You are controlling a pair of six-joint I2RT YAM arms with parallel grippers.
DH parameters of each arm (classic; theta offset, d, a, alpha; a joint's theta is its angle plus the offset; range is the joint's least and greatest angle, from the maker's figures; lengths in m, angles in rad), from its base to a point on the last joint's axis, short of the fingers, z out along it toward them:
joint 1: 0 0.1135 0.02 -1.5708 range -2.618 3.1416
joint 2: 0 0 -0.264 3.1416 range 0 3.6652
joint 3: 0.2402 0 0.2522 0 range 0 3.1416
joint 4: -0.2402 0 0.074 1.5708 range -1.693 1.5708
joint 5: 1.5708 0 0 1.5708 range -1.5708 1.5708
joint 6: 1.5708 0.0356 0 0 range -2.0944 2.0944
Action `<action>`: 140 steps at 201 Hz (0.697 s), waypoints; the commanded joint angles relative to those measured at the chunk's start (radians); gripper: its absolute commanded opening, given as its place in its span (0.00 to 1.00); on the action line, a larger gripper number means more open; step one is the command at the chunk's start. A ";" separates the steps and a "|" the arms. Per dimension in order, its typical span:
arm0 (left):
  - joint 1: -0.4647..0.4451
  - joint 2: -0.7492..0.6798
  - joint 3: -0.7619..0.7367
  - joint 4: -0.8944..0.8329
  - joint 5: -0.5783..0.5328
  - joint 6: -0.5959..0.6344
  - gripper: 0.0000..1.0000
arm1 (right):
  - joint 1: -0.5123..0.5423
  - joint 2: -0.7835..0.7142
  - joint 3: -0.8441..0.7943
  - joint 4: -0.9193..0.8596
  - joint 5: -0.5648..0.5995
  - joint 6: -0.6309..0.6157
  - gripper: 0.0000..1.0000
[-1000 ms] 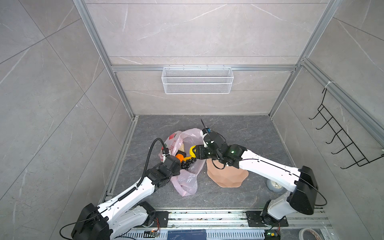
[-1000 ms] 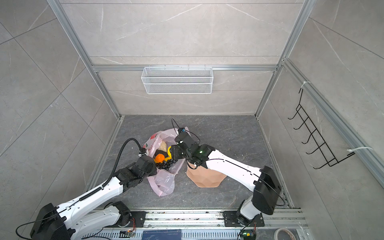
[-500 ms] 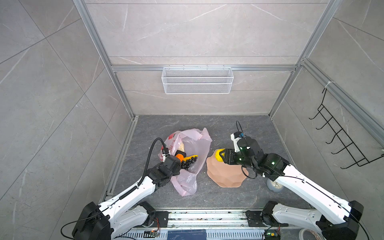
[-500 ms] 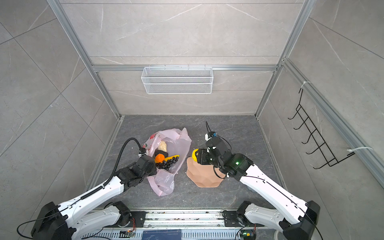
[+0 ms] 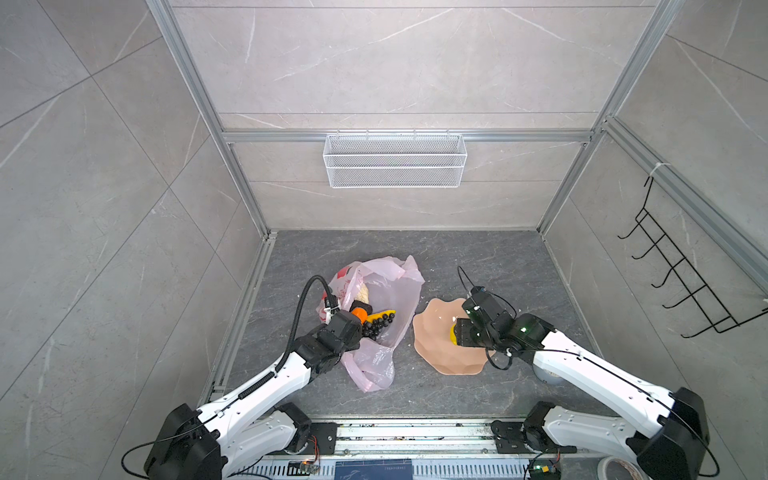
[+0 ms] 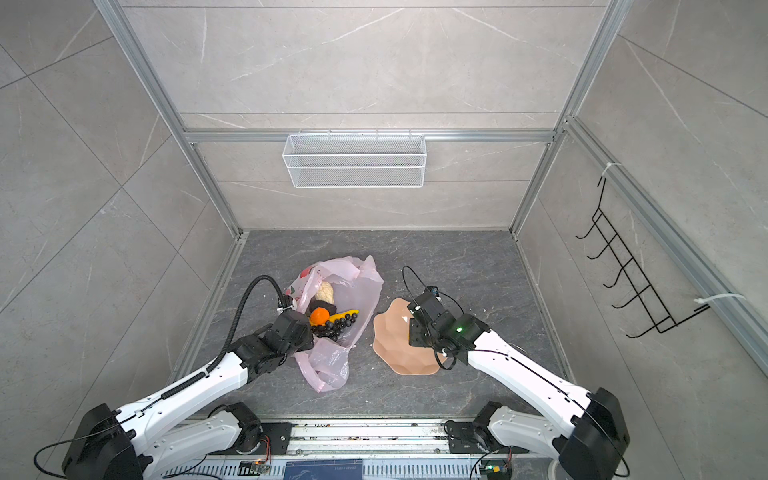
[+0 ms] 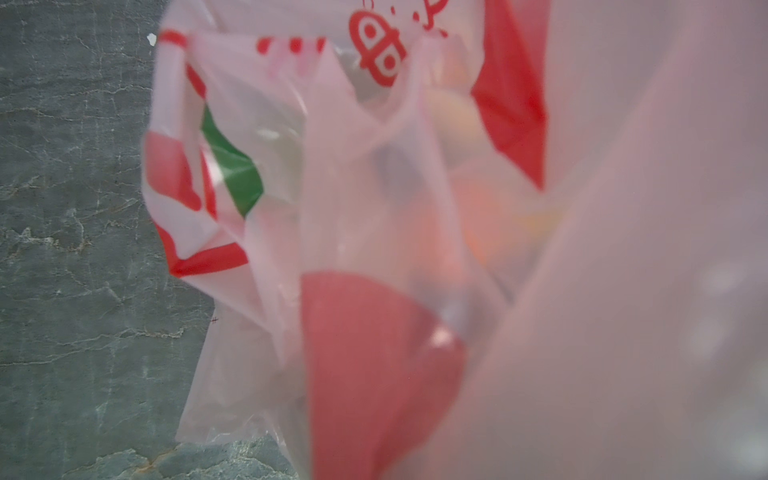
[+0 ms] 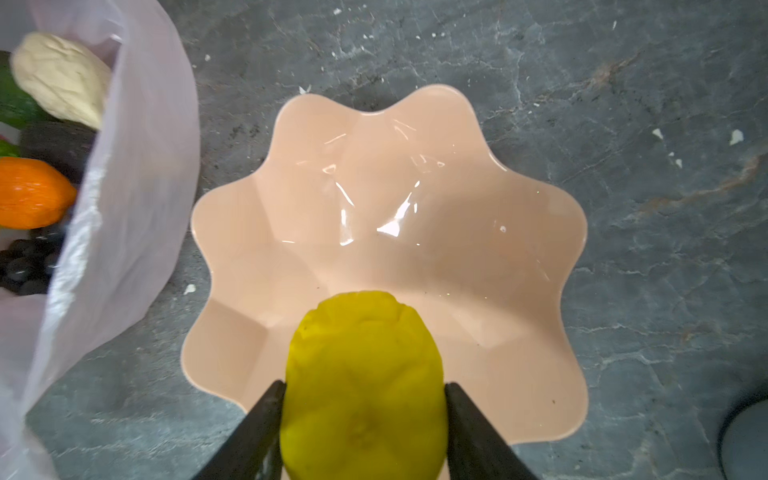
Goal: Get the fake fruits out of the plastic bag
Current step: 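Move the lemon over the peach bowl and open the right gripper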
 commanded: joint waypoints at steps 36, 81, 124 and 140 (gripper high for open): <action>0.007 -0.027 0.003 0.014 -0.031 -0.003 0.00 | -0.003 0.195 0.046 0.061 0.088 0.004 0.59; 0.008 -0.051 -0.007 0.002 -0.030 0.000 0.00 | -0.023 0.312 0.084 0.126 0.092 -0.005 0.59; 0.011 -0.066 -0.012 -0.006 -0.031 -0.003 0.00 | -0.051 0.370 0.093 0.150 0.107 -0.008 0.58; 0.011 -0.070 -0.012 -0.006 -0.033 -0.002 0.00 | -0.053 0.380 0.087 0.162 0.106 -0.010 0.59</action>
